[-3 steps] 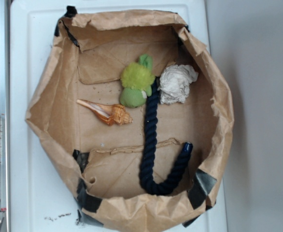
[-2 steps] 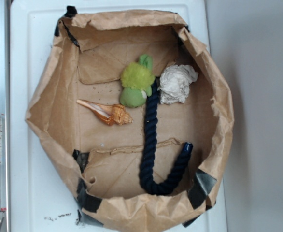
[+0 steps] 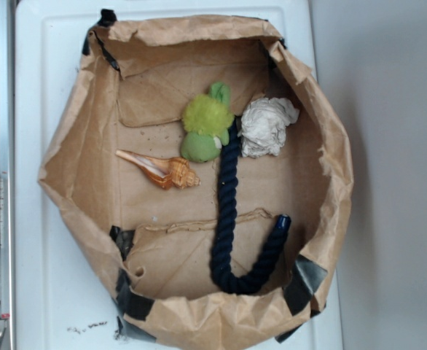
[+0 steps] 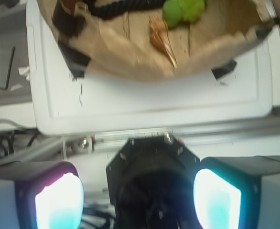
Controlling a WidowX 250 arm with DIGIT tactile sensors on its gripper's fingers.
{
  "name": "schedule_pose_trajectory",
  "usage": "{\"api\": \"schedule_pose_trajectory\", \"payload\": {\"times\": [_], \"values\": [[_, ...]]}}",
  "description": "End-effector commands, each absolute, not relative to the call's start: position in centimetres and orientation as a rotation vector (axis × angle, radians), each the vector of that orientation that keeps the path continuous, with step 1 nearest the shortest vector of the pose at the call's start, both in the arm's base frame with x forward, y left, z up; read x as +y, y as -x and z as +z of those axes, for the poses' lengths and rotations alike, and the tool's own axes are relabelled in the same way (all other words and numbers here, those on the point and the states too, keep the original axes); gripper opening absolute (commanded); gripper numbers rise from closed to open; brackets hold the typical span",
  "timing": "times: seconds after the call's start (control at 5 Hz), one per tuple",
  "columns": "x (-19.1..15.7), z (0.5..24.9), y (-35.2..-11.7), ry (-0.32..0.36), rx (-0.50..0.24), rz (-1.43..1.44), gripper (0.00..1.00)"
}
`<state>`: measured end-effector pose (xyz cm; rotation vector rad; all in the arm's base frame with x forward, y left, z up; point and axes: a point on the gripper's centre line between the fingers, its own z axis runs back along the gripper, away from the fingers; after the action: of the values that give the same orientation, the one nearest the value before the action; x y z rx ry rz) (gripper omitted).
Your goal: Grab the shell.
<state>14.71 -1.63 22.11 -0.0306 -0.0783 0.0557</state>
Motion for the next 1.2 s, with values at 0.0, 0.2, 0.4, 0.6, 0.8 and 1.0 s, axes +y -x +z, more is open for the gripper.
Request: {"api": "schedule_pose_trajectory", "payload": {"times": [0.0,0.2,0.4,0.6,0.8,1.0], "values": [[-3.1,22.8,-19.5,0.036,-0.153,0.097,1.00],[-1.4,20.9,-21.8,0.063,-0.199,-0.010,1.00],[-0.6,19.4,-24.4,0.025,-0.230,-0.052,1.00],[-0.2,18.7,-26.8,0.011,-0.288,-0.204,1.00],[1.3,17.5,-27.6,0.019,-0.311,-0.252,1.00],[2.6,16.7,-27.7,0.035,-0.276,-0.269,1.00]]}}
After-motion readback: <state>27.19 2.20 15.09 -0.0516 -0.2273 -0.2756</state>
